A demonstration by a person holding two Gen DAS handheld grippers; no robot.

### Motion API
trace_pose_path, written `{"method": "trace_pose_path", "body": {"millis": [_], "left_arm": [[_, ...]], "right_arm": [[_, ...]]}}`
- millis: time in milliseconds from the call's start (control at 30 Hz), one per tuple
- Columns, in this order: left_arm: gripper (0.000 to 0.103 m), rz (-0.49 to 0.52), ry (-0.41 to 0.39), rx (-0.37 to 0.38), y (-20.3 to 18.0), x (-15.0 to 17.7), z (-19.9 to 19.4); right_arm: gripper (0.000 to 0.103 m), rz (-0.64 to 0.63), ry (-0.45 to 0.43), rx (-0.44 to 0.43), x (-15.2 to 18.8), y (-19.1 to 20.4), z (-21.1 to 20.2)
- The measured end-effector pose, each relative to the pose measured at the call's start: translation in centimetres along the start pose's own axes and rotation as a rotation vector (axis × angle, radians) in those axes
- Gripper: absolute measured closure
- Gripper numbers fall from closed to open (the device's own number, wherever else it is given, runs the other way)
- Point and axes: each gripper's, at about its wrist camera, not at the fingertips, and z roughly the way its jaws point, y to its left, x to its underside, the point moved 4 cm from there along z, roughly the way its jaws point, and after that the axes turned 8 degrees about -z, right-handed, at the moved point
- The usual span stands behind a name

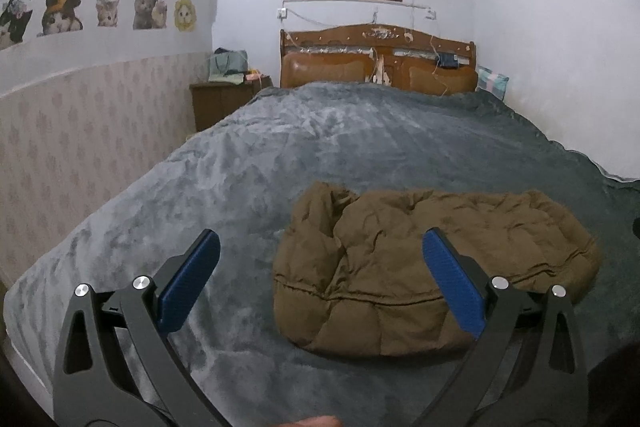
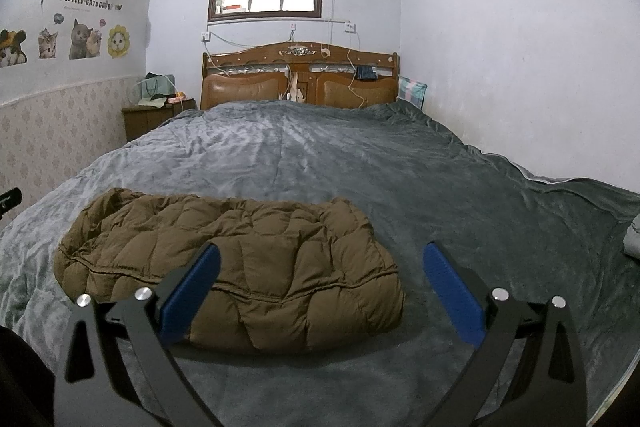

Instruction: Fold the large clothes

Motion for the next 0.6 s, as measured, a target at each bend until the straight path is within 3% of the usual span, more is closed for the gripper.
{"method": "trace_pose_path", "body": {"millis": [200, 600], "left_arm": [[0.003, -0.018, -0.006, 0.008, 0.3, 0.0, -0.2], [0.003, 0.048, -0.031, -0.018, -0.8, 0.1, -0.8]], "right_arm": [[0.002, 0.004, -0.006, 0.000, 0.2, -0.1, 0.2], [0.002, 0.004, -0.004, 0.000, 0.2, -0.1, 0.3]]}}
